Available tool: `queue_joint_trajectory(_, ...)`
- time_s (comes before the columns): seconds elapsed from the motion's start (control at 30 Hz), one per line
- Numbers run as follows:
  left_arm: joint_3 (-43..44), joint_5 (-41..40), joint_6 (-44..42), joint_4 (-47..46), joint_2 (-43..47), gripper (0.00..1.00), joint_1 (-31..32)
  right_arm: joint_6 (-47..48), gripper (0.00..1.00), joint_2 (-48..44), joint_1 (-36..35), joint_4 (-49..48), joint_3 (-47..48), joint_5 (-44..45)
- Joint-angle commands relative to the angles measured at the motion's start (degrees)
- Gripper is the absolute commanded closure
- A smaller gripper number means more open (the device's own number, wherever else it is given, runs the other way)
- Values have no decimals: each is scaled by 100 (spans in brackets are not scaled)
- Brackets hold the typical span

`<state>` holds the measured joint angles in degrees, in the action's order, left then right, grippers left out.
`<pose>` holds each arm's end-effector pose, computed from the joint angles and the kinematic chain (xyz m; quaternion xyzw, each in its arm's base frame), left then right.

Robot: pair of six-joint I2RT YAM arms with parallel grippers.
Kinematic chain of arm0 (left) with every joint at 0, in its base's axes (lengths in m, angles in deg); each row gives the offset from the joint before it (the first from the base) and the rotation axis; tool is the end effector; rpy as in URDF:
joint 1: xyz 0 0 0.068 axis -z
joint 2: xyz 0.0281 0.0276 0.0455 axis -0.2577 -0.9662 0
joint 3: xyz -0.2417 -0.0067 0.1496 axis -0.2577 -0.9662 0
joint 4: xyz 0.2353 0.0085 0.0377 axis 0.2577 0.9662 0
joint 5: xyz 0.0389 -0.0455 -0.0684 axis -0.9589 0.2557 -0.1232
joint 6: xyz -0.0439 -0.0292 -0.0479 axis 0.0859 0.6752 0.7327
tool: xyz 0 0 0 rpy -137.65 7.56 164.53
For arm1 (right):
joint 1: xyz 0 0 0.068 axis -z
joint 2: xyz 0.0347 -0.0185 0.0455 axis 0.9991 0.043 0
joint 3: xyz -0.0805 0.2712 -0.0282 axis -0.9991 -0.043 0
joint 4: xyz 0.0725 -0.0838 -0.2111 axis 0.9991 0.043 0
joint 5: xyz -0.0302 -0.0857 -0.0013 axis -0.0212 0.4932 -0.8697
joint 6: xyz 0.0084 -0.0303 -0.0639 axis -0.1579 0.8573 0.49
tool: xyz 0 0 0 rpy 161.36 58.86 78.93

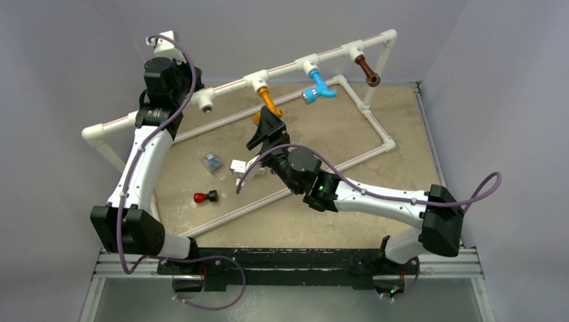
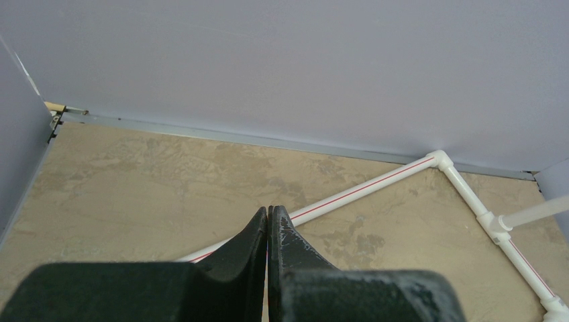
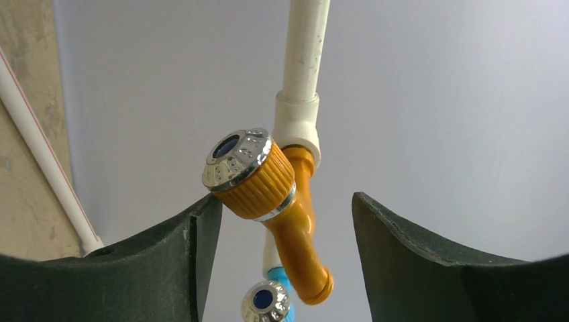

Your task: Install the water faucets

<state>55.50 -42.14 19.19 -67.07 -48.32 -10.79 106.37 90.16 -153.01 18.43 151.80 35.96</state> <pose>0.3264 -0.0239 0.4317 -0.0930 0.7528 -0.1296 0.6386 0.1674 0.2987 0.3937 -0.5673 0.2741 -0.3699 0.6828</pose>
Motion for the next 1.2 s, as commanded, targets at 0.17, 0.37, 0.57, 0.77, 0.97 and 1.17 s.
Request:
queue_joint_trajectory(0.17,-324,115,7,945,-233,100,8,-105,35,279,393,-279,570,-79)
queue_joint_trajectory(0.37,-313,122,10,944,-261,100,8,-417,55,450,551,-285,693,-54)
queue_joint_trajectory(0.57,-316,149,17,945,-284,100,-27,-1051,94,523,562,-480,737,-22)
queue_joint_trajectory(0.77,-313,157,24,955,-288,100,-36,-2682,100,558,562,-1138,581,126)
queue_joint_trajectory(0.97,-307,157,24,959,-279,100,-36,-5692,100,549,562,-1763,545,341)
queue_joint_trajectory(1.17,-307,164,24,964,-292,100,-35,-8909,100,351,607,-1631,611,245)
